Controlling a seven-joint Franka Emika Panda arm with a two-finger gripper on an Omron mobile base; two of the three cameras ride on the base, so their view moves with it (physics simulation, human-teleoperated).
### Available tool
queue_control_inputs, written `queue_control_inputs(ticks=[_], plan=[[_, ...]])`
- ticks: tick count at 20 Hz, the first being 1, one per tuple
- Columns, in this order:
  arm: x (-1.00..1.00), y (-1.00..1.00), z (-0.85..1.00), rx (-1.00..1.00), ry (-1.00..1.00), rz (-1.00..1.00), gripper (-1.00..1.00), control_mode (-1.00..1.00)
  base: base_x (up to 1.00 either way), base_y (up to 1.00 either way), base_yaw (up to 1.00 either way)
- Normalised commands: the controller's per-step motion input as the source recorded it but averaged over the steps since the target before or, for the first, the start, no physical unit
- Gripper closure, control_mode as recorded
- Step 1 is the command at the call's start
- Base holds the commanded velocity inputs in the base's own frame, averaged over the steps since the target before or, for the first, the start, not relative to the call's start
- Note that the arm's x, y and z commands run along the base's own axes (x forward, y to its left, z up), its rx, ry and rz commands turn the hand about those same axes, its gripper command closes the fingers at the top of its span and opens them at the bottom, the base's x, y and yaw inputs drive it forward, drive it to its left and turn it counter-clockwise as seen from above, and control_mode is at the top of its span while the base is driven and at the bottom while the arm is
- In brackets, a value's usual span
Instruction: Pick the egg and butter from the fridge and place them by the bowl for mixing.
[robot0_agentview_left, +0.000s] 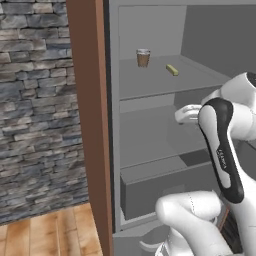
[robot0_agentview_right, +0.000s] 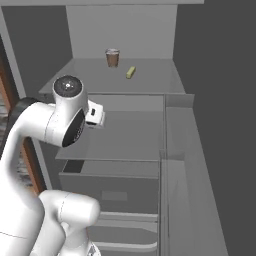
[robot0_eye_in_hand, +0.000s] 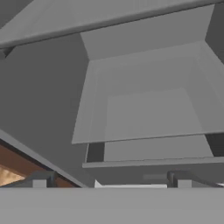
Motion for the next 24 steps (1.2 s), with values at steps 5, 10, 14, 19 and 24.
queue_control_inputs(ticks=[5,10,14,19,24], plan=[[-0.05,-0.2,0.28,-0.07,0.0,0.0,-1.0,-1.0,0.0,0.0,0.0],[0.0,-0.14,0.33,-0.05,0.0,0.0,-1.0,-1.0,0.0,0.0,0.0],[0.03,-0.09,0.34,0.0,0.0,-0.04,-1.0,-1.0,0.0,0.0,0.0],[0.05,-0.12,0.36,0.0,-0.04,-0.07,-1.0,-1.0,0.0,0.0,0.0],[0.25,-0.02,0.16,-0.06,-0.32,-0.08,-1.0,-1.0,0.0,0.0,0.0]])
